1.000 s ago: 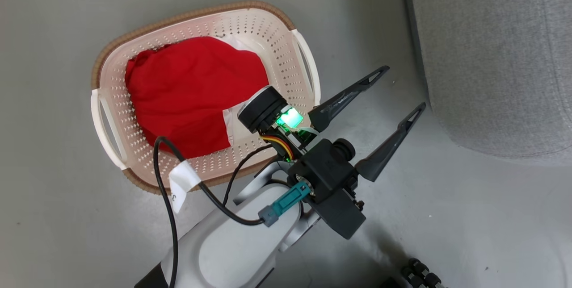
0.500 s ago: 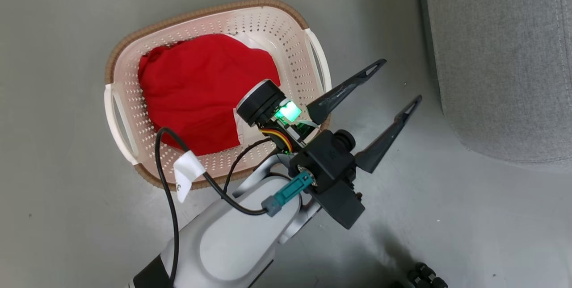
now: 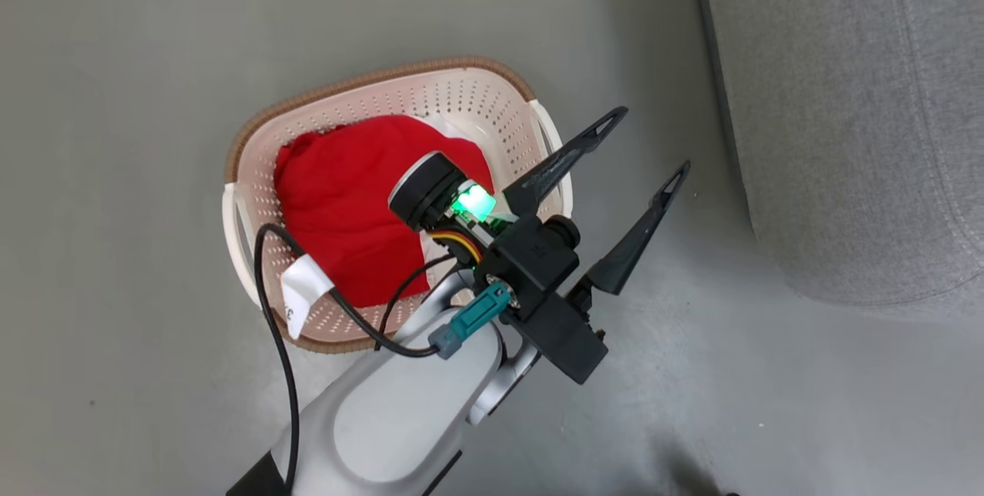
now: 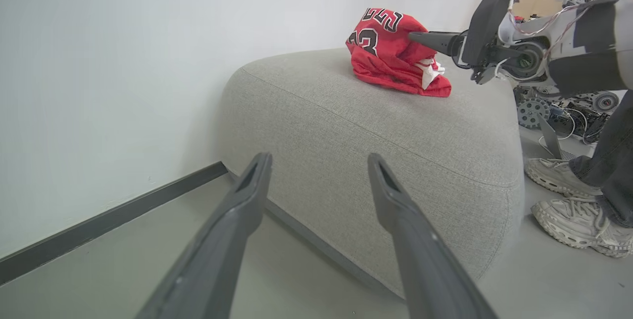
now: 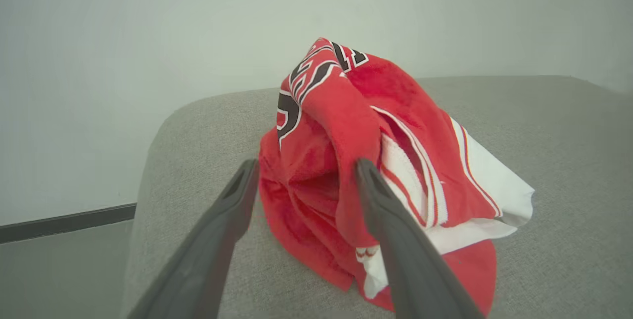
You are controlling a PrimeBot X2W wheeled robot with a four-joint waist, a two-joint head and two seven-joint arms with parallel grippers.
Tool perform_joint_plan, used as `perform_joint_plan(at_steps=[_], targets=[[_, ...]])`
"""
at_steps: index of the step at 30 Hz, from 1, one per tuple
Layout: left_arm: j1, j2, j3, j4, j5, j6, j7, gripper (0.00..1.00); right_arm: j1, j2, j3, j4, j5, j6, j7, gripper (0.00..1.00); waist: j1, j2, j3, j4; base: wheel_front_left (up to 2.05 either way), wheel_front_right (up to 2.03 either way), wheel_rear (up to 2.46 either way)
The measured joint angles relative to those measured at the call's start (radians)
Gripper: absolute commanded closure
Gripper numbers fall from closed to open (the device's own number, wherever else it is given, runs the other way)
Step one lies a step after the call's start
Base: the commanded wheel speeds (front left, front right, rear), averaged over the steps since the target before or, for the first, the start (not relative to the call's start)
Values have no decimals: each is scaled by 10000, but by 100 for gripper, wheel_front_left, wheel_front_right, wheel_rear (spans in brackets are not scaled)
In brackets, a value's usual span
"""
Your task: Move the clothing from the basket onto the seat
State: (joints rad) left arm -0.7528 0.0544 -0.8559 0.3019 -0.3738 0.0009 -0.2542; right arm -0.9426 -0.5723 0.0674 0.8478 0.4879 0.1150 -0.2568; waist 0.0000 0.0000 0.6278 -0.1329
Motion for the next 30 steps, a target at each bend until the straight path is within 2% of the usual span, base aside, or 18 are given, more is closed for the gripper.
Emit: perform_joint_plan(at_steps=[13, 21, 30], targets=[[875, -8, 280, 115, -573, 117, 0, 0, 1497, 568, 320, -1689, -309, 86, 2, 0, -1, 0, -1457, 357, 0, 0, 0], [1441, -23, 525, 153, -759, 251, 0, 0, 2616, 734, 815, -2915, -247, 86, 2, 0, -1, -1, -2301, 945, 0, 0, 0], [2292, -71, 1388, 635, -821, 449, 0, 0, 3511, 1135, 1810, -4115, 63, 86, 2, 0, -2, -1, -3156, 1719, 0, 0, 0]])
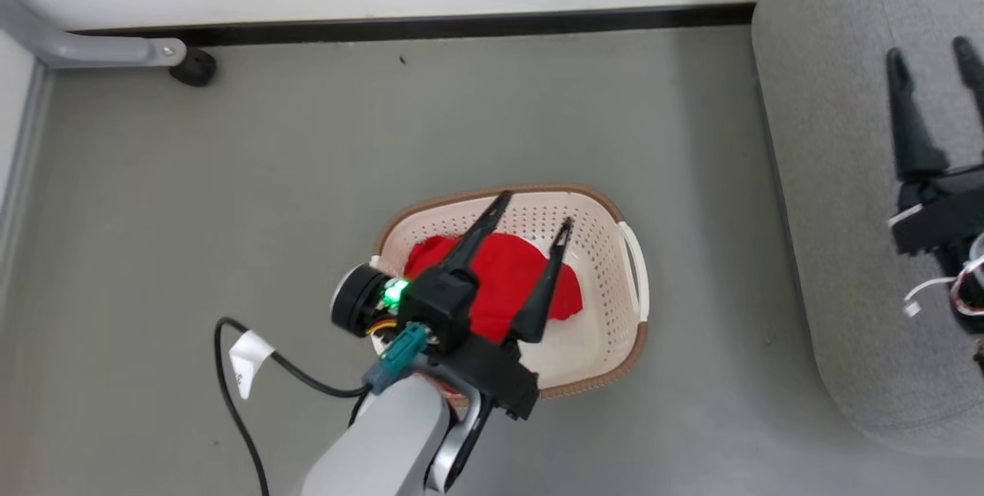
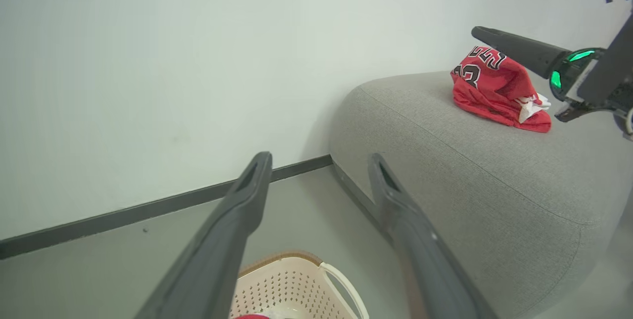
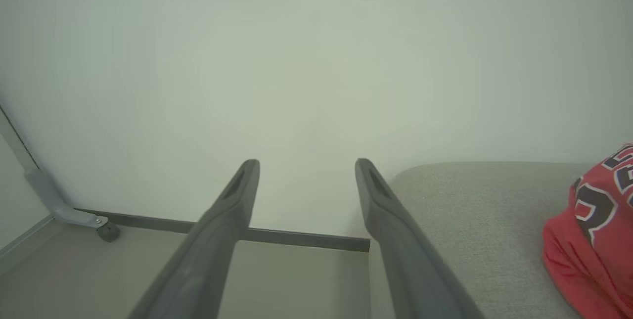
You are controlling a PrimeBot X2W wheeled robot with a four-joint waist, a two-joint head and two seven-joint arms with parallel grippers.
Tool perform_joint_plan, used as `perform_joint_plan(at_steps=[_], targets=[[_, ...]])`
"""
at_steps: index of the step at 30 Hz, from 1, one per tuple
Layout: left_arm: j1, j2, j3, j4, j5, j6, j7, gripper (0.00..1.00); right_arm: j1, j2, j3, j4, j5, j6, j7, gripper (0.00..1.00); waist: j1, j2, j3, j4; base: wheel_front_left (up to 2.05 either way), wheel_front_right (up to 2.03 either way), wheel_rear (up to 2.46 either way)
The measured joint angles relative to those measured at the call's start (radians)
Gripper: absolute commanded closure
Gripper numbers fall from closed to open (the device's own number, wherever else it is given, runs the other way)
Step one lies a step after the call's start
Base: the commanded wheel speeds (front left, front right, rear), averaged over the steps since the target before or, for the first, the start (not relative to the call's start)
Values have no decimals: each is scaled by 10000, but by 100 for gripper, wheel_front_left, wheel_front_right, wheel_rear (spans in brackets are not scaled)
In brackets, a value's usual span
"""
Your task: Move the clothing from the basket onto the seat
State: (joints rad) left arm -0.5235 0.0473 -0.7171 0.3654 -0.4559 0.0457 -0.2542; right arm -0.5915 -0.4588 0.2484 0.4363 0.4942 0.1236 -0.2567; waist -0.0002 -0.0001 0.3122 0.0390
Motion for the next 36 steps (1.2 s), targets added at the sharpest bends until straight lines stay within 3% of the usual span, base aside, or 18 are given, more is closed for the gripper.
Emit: perform_joint_plan(at_steps=[14, 36], targets=[[1678, 554, 2065, 364, 0, 525, 2, 0, 1327, 867, 884, -614, 69, 0, 0, 0, 1, 0, -1170, 560, 0, 0, 0], [3518, 663, 4546, 483, 416, 779, 2, 0, 3204, 1718, 675, -1093, -65, -102, 0, 0, 2, 0, -1915, 168, 0, 0, 0]])
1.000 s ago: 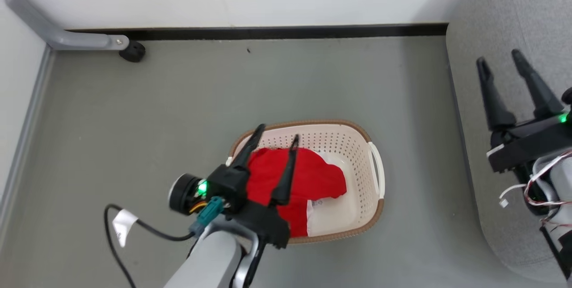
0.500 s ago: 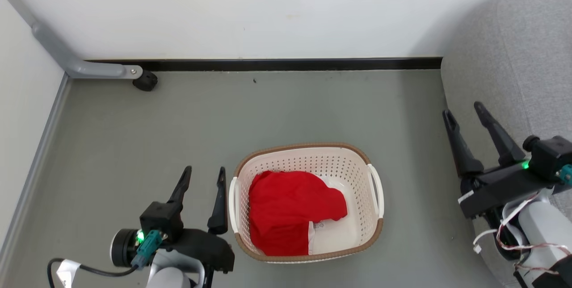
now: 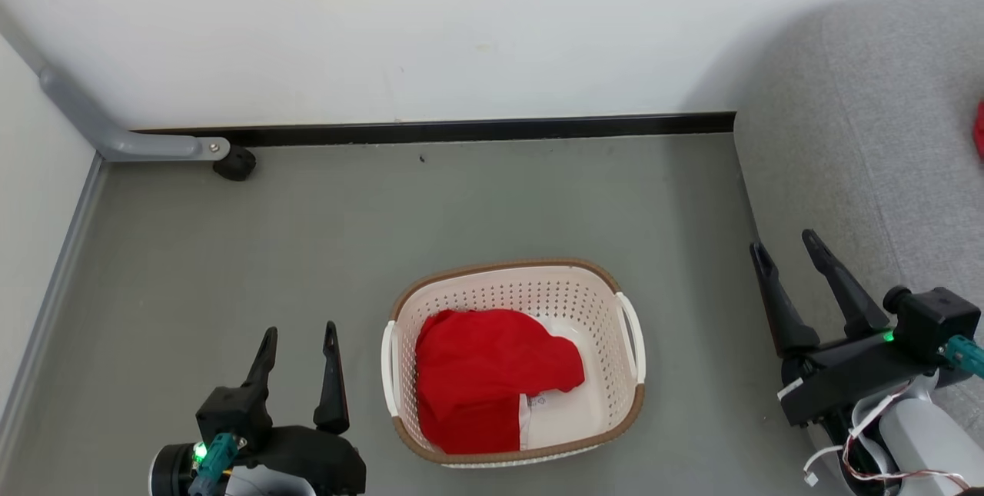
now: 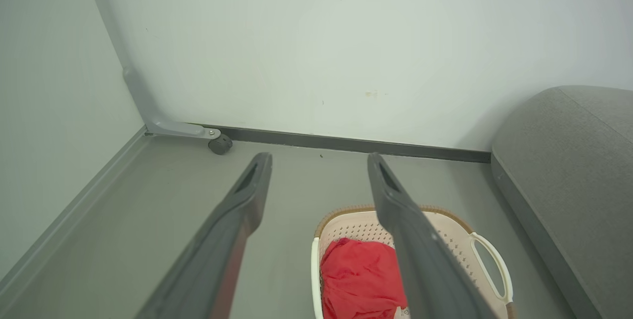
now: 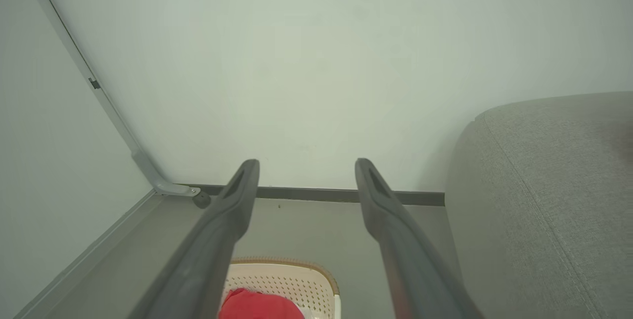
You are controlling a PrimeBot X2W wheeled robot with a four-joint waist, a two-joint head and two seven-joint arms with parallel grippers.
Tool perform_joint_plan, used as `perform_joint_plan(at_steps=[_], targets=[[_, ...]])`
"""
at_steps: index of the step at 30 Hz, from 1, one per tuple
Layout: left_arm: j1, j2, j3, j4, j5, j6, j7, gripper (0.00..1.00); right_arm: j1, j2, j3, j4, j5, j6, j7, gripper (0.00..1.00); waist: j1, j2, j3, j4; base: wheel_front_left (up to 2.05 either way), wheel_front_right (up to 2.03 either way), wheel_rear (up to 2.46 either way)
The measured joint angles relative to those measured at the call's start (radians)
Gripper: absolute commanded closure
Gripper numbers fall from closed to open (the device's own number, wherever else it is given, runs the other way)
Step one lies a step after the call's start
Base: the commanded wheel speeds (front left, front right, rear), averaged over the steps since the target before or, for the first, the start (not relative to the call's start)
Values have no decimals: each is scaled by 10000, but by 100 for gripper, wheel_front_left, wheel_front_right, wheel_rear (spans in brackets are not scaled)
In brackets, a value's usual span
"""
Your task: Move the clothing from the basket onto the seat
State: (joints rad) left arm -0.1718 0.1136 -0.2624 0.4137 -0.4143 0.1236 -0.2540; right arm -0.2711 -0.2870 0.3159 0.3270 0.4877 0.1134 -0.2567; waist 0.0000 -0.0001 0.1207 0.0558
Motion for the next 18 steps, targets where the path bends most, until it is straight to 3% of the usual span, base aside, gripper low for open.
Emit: perform_joint_plan(at_steps=[18], targets=[[404, -433, 945, -339, 1124, 0, 0, 0, 351, 138, -253, -92, -514, -251, 0, 0, 0, 2, -154, -127, 0, 0, 0]])
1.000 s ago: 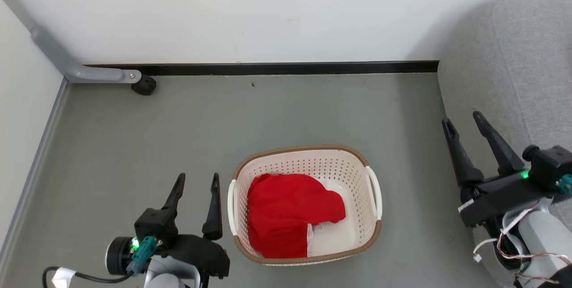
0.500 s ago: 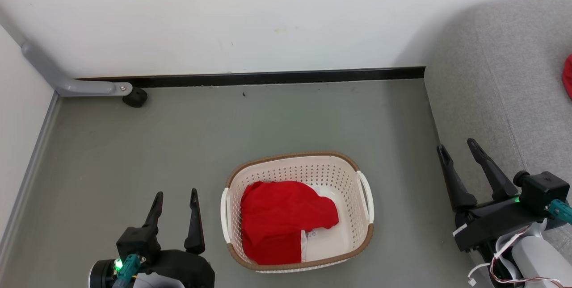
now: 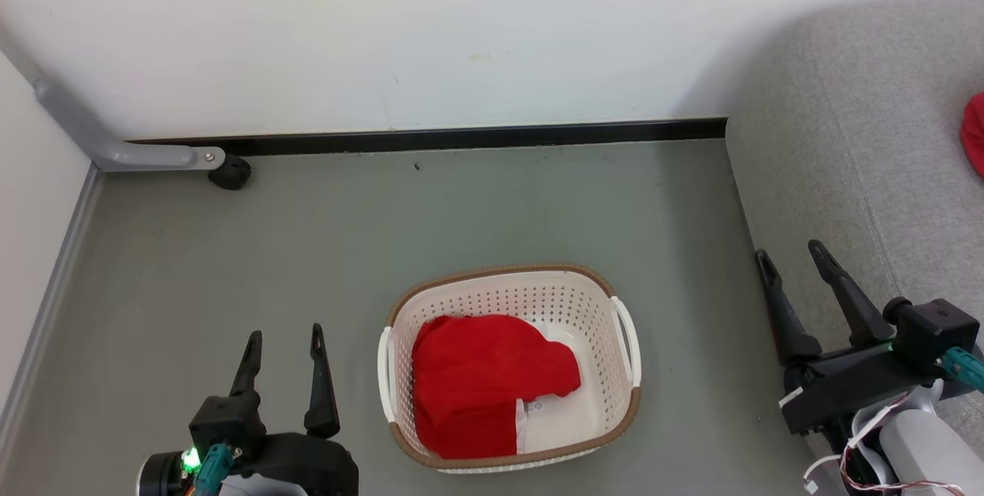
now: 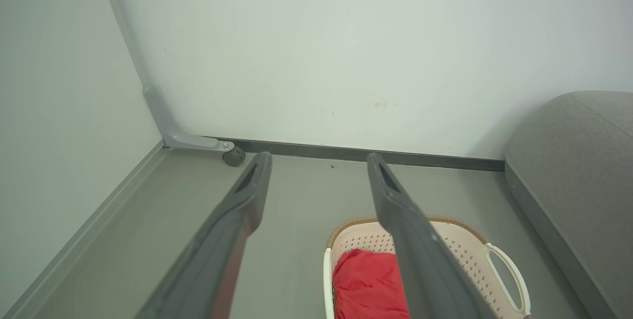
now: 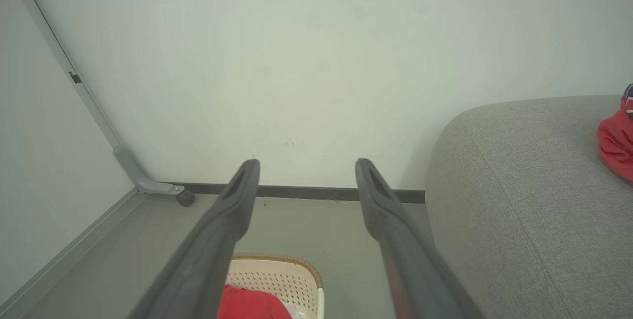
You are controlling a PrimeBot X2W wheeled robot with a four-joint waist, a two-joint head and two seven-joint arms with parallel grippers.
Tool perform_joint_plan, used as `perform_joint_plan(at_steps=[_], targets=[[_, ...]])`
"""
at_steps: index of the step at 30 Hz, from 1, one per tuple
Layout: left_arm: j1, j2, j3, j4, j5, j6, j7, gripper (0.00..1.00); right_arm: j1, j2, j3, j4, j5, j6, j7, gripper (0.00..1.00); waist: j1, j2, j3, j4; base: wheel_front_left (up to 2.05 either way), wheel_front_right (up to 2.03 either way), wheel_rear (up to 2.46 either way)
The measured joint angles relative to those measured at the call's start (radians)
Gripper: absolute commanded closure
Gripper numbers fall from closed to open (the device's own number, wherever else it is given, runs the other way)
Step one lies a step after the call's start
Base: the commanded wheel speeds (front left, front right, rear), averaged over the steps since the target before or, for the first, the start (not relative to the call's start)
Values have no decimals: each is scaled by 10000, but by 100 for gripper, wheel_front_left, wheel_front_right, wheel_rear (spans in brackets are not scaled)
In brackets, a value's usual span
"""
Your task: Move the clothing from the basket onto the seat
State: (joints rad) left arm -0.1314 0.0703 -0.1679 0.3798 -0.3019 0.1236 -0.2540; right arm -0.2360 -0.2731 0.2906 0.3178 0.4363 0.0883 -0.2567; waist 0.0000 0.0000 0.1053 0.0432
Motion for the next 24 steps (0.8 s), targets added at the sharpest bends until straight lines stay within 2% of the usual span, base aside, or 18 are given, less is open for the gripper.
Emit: perform_joint_plan(at_steps=[24], targets=[[390, -167, -125, -299, 589, 0, 0, 0, 209, 155, -468, -309, -134, -2, 0, 0, 0, 0, 111, 23, 0, 0, 0]])
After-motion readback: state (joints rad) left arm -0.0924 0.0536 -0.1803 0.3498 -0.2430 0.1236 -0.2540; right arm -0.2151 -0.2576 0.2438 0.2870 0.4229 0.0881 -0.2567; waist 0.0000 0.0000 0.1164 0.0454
